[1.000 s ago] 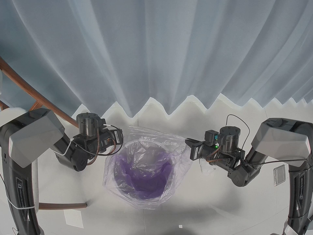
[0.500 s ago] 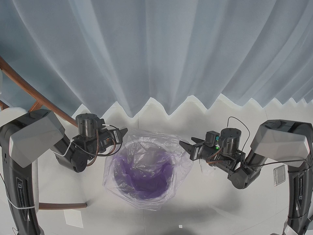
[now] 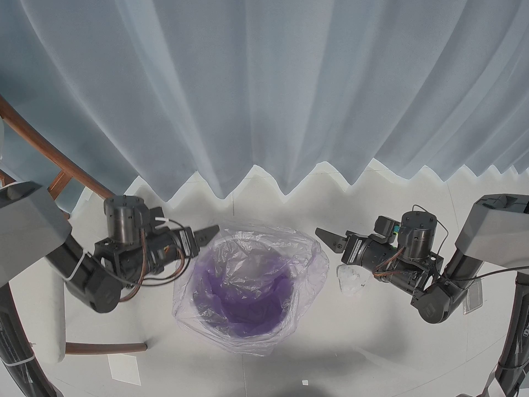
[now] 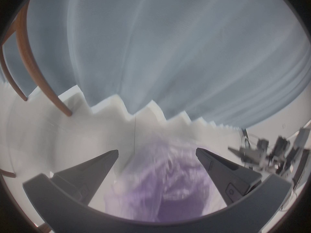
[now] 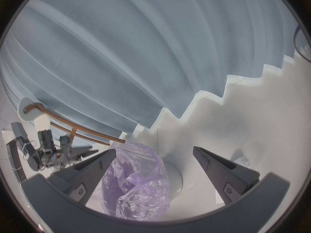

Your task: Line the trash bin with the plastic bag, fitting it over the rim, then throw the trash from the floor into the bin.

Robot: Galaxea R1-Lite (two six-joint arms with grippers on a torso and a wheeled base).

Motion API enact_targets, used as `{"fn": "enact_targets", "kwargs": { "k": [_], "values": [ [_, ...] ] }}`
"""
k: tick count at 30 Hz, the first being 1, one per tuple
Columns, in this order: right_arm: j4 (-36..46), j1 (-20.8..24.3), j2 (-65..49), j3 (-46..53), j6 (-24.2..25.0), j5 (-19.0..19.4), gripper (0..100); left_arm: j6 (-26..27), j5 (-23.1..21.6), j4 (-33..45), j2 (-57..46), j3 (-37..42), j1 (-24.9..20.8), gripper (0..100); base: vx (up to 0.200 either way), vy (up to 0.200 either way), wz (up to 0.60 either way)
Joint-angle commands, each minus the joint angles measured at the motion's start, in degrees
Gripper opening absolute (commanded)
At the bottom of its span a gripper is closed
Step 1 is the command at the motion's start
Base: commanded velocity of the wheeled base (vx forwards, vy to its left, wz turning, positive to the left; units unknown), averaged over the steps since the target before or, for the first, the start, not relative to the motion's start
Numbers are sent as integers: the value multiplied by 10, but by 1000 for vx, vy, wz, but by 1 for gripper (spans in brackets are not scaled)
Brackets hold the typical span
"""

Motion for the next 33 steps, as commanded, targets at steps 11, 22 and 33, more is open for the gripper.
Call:
{"fn": "enact_targets", "kwargs": {
  "k": [11, 22, 33],
  "values": [
    [-9, 2, -59, 53, 7, -37, 100, 180, 18, -114, 30, 217, 39, 100, 0, 0, 0],
    [-9, 3, -73, 67, 6, -37, 100, 186, 26, -243, 129, 235, 150, 100, 0, 0, 0],
    [64, 60, -87, 67, -1, -34, 100, 183, 24, -287, 163, 296, 128, 100, 0, 0, 0]
  ]
}}
